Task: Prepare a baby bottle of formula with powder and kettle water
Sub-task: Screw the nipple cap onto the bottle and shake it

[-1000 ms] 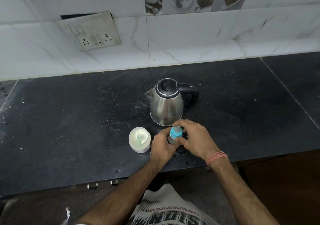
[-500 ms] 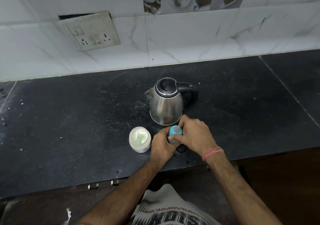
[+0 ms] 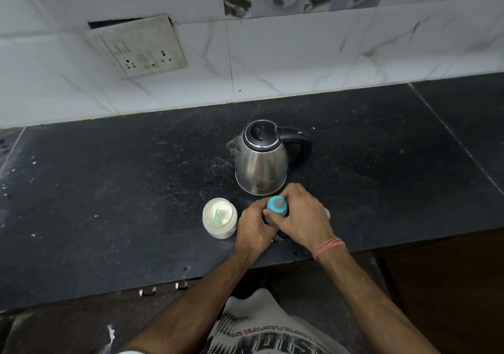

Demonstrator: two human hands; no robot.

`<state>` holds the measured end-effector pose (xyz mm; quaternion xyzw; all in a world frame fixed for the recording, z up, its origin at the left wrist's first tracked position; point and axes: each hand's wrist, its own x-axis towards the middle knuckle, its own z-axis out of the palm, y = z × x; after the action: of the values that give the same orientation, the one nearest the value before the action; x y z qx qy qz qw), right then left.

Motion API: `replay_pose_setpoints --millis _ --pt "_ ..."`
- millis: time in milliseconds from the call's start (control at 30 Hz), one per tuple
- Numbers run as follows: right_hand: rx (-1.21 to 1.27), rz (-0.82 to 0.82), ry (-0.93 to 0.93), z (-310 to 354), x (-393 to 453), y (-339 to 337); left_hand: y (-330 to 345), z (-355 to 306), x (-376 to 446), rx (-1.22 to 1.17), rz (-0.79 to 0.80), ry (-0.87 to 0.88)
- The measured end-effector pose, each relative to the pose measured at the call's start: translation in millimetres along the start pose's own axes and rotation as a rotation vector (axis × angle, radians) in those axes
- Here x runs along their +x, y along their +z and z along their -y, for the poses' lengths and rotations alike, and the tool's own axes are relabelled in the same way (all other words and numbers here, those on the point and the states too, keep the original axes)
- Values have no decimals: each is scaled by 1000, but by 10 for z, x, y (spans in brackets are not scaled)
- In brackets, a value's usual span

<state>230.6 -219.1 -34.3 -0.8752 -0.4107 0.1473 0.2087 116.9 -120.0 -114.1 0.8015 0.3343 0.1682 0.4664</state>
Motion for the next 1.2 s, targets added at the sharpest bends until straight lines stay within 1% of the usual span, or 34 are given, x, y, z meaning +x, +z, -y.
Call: replay_pose_setpoints --millis 100,267,400,467,700,833,967,1200 --pt "32 -40 42 -24 -10 60 -6 -10 -3 -21 14 28" --pt "39 -19 -70 -54 29 1 -31 -14 -3 -53 24 21" --pt "41 1 -113 -75 7 -26 0 -6 -5 -58 11 2" --pt "27 42 -145 -87 18 -81 8 -6 -1 -83 16 -6" --pt "25 259 -241 -101 127 -268 56 107 38 -111 39 -21" --pt "23 353 -297 -51 222 -368 82 167 71 -88 38 -18" --pt "-18 404 -328 -20 273 -391 90 186 76 -84 29 -25" --pt "-57 450 -317 58 357 -449 94 210 90 -73 33 -31"
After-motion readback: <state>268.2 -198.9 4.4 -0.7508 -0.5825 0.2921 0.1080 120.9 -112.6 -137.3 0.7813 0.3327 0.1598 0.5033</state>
